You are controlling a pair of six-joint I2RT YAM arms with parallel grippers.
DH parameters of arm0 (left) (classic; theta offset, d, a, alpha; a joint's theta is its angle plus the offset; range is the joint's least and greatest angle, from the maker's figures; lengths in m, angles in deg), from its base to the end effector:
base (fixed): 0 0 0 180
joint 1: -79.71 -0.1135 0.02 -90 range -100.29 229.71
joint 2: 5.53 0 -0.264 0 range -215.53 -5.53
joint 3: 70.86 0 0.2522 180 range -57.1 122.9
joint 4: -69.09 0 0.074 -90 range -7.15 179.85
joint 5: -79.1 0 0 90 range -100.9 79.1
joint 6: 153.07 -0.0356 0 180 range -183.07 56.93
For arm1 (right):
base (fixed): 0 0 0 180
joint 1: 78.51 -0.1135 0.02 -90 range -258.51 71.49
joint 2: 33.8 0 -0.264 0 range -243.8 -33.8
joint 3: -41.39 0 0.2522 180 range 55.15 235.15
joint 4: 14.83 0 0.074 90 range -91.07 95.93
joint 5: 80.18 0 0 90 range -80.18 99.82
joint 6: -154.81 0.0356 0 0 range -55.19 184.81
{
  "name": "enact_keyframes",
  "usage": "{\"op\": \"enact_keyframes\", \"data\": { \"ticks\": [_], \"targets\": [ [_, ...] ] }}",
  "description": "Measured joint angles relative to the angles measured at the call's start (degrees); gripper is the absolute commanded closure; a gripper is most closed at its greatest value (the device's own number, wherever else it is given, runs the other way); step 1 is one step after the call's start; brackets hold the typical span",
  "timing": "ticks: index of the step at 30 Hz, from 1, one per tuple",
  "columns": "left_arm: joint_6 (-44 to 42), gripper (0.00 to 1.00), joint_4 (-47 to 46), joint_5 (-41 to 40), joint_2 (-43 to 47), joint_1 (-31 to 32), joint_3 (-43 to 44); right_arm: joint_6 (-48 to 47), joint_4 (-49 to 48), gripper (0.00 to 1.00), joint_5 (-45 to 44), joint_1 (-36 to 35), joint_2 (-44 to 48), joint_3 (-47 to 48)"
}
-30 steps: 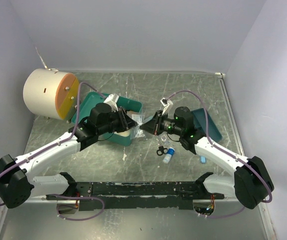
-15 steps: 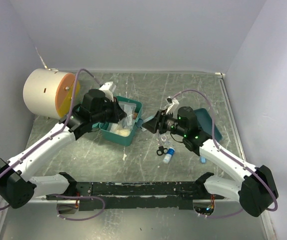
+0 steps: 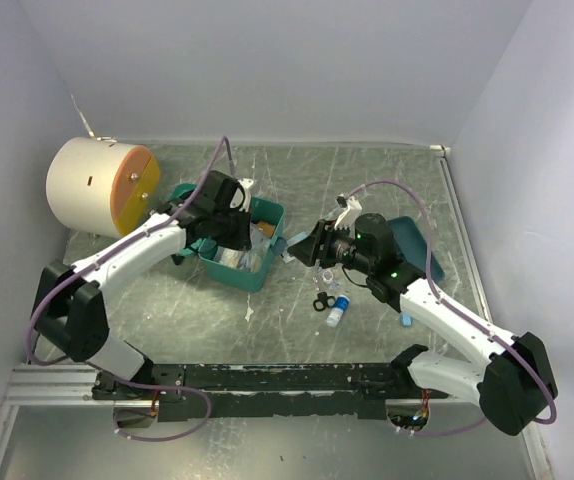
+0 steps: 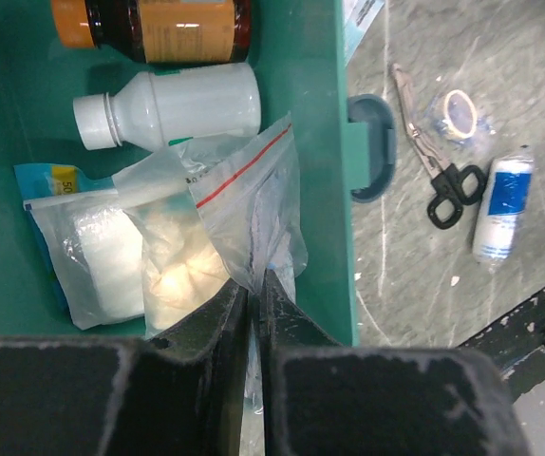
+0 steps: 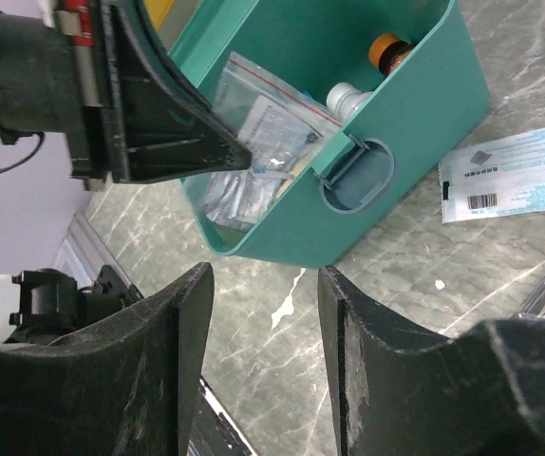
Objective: Organize the medicine kit
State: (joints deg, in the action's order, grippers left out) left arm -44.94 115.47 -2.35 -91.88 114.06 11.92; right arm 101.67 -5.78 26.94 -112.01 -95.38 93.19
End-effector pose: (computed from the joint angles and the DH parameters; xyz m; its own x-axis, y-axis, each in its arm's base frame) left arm 0.2655 -0.1878 0.2777 -0.7988 0.1732 -0.5761 0.4087 0.8590 -0.3084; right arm 0.1986 0.1440 0.2680 -0.6711 0.2433 -0.7003 -0.4465 0.6215 0.6438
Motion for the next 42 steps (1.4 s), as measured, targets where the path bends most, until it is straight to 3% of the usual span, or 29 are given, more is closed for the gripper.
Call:
{"op": "enact_keyframes", "data": {
  "ticks": [7, 16, 33, 37, 42],
  "targets": [
    [-1.5, 0.80, 0.4, 0.9, -4.5, -1.1, 0.7, 0.6, 0.0, 0.52, 0.2, 0.0, -0.7, 0.0],
    [-3.3, 0.51, 1.8, 1.1, -5.9, -1.5, 0.9, 1.4, -0.1, 0.52, 0.2, 0.0, -1.0, 0.0],
    [-3.3, 0.62, 8.5, -11.0, -6.4, -1.5, 5.8, 2.2, -0.2, 0.52, 0.2, 0.0, -1.4, -0.2],
    [-3.1, 0.71, 8.9, -10.3, -4.0, -1.5, 6.7, 2.4, -0.2, 0.52, 0.2, 0.0, -1.4, -0.2],
    [-2.2, 0.67, 6.4, -5.2, 0.8, -1.4, 6.0, 3.1, -0.6, 0.52, 0.2, 0.0, -2.2, -0.2]
  ]
}}
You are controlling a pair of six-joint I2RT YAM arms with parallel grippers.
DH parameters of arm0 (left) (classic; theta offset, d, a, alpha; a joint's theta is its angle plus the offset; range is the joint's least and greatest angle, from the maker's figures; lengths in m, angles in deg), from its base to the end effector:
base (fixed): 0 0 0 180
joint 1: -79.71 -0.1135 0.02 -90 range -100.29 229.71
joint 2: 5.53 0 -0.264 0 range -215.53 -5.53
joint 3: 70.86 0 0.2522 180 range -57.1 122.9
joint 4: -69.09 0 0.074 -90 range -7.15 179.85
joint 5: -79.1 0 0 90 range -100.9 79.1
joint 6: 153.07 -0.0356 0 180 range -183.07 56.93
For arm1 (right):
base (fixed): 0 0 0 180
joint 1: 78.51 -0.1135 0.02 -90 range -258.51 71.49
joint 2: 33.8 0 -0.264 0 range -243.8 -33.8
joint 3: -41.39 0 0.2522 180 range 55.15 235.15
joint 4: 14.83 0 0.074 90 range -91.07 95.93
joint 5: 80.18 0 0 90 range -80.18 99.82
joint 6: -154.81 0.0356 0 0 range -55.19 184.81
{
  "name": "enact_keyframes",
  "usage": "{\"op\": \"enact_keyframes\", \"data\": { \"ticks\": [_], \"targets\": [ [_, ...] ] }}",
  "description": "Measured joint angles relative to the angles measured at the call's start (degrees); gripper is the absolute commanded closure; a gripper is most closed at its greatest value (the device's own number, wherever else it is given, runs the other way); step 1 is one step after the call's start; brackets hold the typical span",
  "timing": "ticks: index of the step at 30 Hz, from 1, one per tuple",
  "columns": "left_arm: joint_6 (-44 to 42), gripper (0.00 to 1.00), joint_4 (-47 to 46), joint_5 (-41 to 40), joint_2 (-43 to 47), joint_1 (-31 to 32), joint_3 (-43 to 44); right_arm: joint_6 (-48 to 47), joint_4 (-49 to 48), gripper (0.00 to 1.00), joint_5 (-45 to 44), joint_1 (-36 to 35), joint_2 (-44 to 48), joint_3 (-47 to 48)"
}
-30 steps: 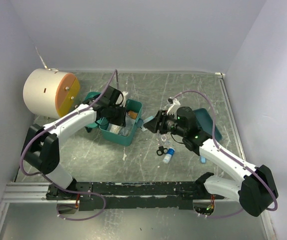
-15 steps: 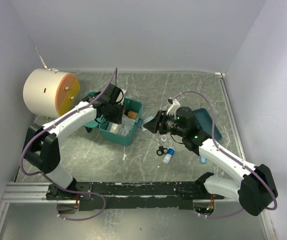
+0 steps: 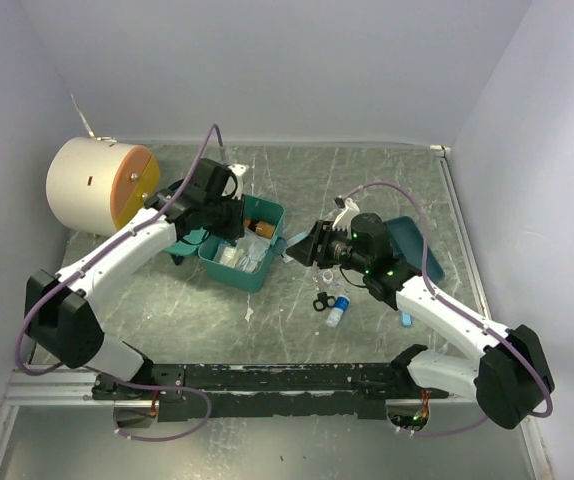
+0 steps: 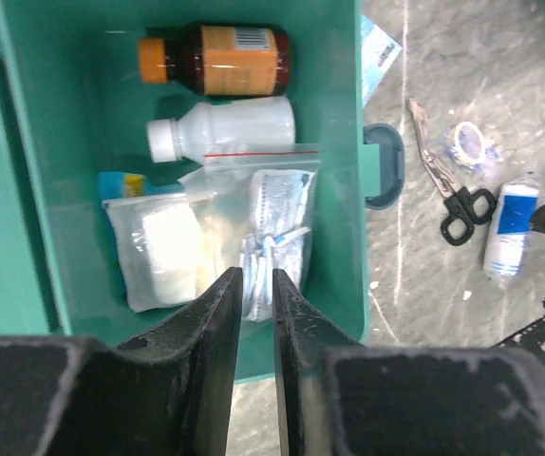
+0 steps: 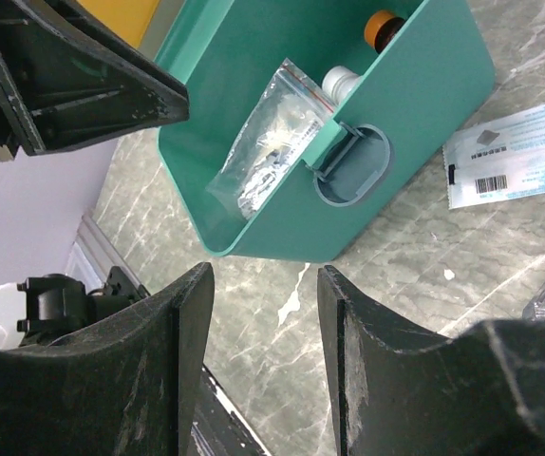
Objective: Organize the medicine kit
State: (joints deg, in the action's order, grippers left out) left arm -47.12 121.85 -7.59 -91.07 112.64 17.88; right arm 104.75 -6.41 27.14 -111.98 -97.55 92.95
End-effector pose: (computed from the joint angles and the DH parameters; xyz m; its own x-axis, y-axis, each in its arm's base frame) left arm 0.2694 -0.1769 0.3074 -0.7720 0.1731 -0.6116 0.3765 0.8998 -0.2205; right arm 0.2034 0.1472 0.2590 -0.7124 0.2637 -0.6504 -0.3934 0.6174 0.6812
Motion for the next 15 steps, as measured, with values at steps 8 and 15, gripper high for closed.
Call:
{"op": "enact_keyframes", "data": {
  "ticks": [8, 15],
  "targets": [
    [3.3, 0.58, -3.5, 3.6, -6.8, 1.9, -3.5, 1.3, 0.8, 0.53, -2.6, 0.0, -0.4, -0.9],
    [6.2, 0.55, -4.4, 1.6, -11.9, 3.1, -4.8, 4.1, 4.5, 0.53, -9.7, 0.9, -2.4, -1.3]
  ]
}}
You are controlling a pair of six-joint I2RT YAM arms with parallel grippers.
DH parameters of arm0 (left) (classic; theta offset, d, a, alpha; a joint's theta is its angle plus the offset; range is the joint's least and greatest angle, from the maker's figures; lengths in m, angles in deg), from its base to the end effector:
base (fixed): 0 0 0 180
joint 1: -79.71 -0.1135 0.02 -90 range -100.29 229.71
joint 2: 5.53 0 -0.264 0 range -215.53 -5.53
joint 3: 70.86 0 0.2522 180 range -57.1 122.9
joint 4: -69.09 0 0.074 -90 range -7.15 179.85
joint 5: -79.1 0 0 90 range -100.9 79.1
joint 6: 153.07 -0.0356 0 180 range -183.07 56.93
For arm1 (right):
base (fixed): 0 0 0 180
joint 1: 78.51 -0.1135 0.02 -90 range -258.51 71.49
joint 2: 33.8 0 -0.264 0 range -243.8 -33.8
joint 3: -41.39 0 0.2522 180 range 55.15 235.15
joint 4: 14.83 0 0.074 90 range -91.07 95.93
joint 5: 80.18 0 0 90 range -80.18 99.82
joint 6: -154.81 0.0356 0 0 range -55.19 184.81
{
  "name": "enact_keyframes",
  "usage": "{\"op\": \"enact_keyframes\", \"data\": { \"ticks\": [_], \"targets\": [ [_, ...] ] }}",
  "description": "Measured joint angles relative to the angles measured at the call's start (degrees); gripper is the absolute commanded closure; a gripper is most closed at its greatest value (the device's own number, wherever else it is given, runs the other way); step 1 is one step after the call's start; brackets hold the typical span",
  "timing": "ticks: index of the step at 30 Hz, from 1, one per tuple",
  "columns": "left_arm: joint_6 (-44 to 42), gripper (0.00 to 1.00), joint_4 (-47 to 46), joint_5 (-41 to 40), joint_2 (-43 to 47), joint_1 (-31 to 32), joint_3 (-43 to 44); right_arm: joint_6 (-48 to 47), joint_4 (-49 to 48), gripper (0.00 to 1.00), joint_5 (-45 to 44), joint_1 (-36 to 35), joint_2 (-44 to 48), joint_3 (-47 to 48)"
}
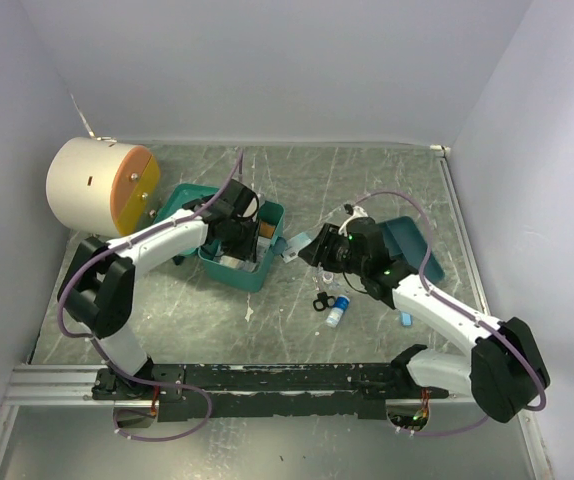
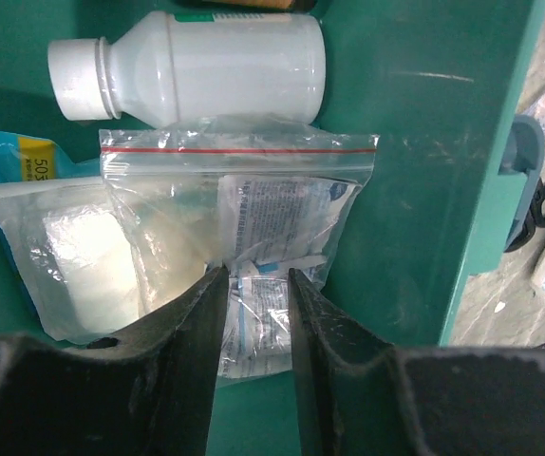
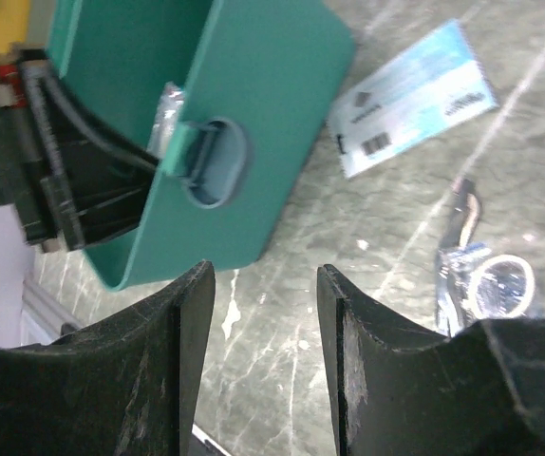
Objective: Organize the medicine kit
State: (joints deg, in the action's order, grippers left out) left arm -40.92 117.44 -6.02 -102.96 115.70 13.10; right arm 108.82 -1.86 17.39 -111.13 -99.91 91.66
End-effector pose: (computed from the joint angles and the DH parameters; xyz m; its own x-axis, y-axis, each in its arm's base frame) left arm 0.2823 -0.2088 0.2200 -0.8936 0.1847 -0.4091 0.3035 0.9201 -0.2475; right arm 0.2093 0.1395 0.2334 -0.7307 0.3500 -0.5861 -0.1722 0.7362 0.6544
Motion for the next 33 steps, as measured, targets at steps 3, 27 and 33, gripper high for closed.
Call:
{"op": "enact_keyframes", "data": {
  "ticks": [3, 27, 33],
  "targets": [
    [0.4, 0.51, -0.4, -1.3, 0.0, 0.2, 0.0, 1.5, 1.0, 0.53, -2.1, 1.3, -0.7, -0.9],
    [-2.9, 0.37, -6.5, -2.7, 25.6, 0.3, -6.9, -10.2, 18.2, 0.45, -16.6, 6.1, -7.9, 7.7],
    [-3.0, 0.34, -11.1, -2.7, 35.5, 0.3, -11.6, -13.5, 21.2, 0.45, -15.8, 6.2, -7.5, 8.2]
  ]
}}
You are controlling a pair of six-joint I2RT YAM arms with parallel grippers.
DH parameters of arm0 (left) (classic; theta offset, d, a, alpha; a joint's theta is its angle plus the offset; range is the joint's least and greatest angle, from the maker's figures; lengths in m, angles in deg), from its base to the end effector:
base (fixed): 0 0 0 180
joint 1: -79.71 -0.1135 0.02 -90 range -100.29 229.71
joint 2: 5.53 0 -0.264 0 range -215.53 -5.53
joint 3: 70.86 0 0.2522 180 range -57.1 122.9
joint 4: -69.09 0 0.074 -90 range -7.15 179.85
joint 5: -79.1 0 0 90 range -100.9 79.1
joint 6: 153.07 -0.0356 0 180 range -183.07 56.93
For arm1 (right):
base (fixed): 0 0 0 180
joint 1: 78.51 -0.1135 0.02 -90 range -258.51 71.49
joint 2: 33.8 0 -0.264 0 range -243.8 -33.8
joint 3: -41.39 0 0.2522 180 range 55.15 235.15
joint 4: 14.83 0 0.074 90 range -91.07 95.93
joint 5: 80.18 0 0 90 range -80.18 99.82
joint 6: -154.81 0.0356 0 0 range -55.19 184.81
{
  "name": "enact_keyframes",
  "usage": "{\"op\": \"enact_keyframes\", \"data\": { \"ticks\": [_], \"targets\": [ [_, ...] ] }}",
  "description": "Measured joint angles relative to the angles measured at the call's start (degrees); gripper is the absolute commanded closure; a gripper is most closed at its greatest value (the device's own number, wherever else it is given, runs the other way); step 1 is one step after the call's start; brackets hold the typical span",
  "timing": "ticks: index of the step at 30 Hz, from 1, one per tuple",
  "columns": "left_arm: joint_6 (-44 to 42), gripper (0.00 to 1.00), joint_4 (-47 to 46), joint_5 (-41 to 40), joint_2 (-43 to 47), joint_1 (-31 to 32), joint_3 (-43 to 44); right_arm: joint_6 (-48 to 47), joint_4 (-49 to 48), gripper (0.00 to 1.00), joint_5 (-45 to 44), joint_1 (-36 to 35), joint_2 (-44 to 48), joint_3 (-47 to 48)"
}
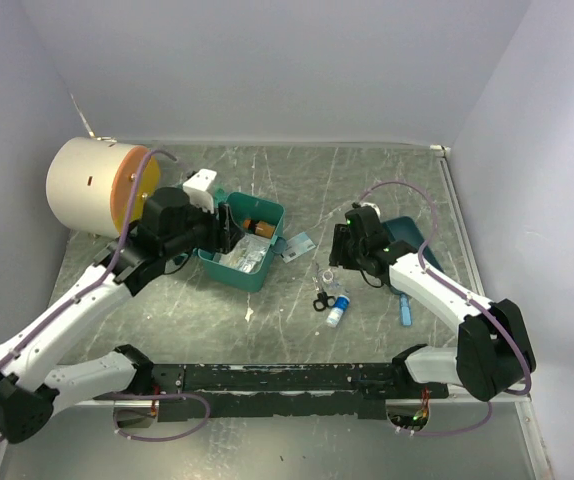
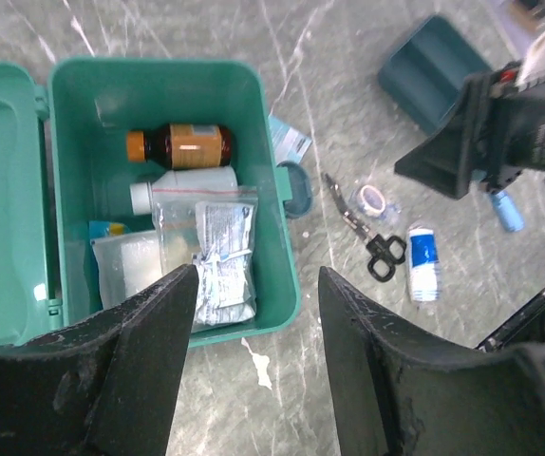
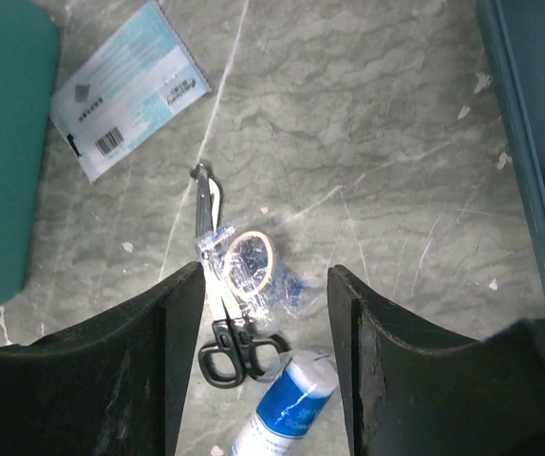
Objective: Organize the medicine kit
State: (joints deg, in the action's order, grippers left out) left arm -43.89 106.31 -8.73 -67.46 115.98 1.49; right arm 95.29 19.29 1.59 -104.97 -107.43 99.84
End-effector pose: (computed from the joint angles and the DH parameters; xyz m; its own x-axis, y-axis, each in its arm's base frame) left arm 0.1940 -0.1440 0.3427 -0.5465 -0.0062 -0.8374 0.4647 0.8297 -0.3094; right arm 0.2352 0.1114 0.2179 -0.7662 0.1794 -0.6170 0.0362 0.9708 0.2372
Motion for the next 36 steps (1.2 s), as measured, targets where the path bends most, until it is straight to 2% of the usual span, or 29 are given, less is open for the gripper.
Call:
{"op": "enact_keyframes", "data": {
  "ticks": [7, 16, 25, 36],
  "targets": [
    [-0.2, 0.31, -3.9, -1.3, 9.0, 0.0, -2.7, -0.2, 4.7, 0.46, 2.9, 0.0, 0.0, 0.7],
    [0.1, 0.30, -6.1, -1.5, 12.0, 0.2, -5.2, 9.2, 11.2, 0.46, 2.8, 0.0, 4.5, -2.9],
    [0.6, 0.29, -6.3, -1.7, 11.9, 1.6, -5.5, 14.7, 10.3, 0.47, 8.4, 0.0, 6.1, -9.2],
    [1.1, 0.32, -6.3, -4.5, 12.6, 5.0, -5.5, 20.0, 6.8, 0.57, 10.6, 0.0, 6.0, -13.3]
  ]
}}
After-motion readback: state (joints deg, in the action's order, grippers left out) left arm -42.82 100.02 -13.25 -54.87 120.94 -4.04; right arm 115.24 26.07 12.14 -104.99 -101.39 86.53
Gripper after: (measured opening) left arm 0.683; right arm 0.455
